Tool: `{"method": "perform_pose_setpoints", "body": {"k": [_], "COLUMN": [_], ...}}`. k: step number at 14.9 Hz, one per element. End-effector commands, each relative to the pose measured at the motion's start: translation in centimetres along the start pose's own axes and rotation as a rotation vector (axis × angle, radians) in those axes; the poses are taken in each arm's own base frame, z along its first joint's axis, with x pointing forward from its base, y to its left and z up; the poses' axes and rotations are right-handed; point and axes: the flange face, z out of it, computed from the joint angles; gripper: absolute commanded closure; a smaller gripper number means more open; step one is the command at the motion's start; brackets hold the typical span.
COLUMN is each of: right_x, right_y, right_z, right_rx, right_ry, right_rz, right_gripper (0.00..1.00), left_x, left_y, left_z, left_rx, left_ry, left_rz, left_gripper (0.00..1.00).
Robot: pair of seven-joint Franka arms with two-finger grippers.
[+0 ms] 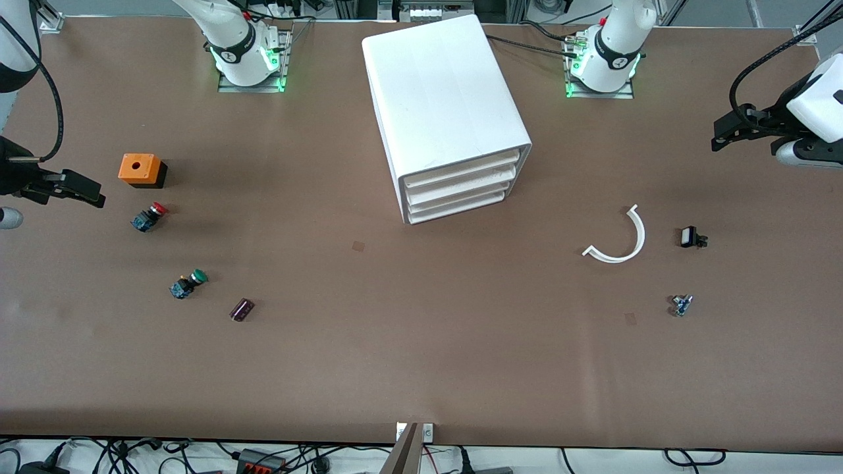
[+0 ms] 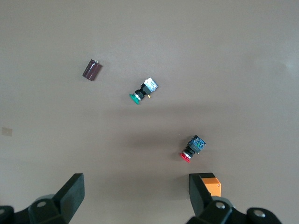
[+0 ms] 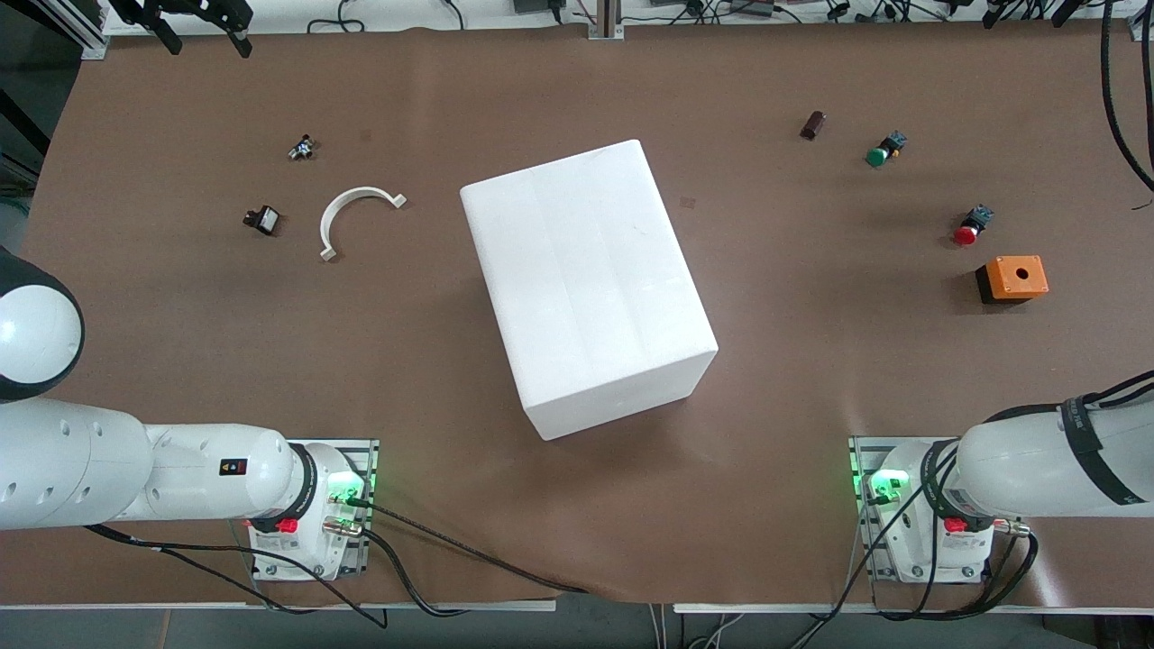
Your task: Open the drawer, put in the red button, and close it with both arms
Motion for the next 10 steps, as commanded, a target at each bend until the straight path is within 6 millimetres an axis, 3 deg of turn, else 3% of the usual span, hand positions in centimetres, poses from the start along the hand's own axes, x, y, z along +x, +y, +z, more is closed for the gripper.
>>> {"method": "perform_pose_setpoints", "body": {"k": [1,10], "right_x": [-0.18,-0.05], "right_y": [0.27,0.16], "right_z": [-0.08,0.30], "right_rx": [-0.013,-0.013], "right_ry": [-0.009,-0.017], "right_rz": [0.017,0.015], "right_gripper": [0.00,0.00], "left_x": [-0.11,0.01], "left_y": [-0.39,0.01], "left_z": [-0.47,-0.46], "left_rx": [0.011,0.011], "left_ry": [-0.004,-0.004], "left_rz": [0.013,0.007], "left_gripper": [0.00,0.00]}}
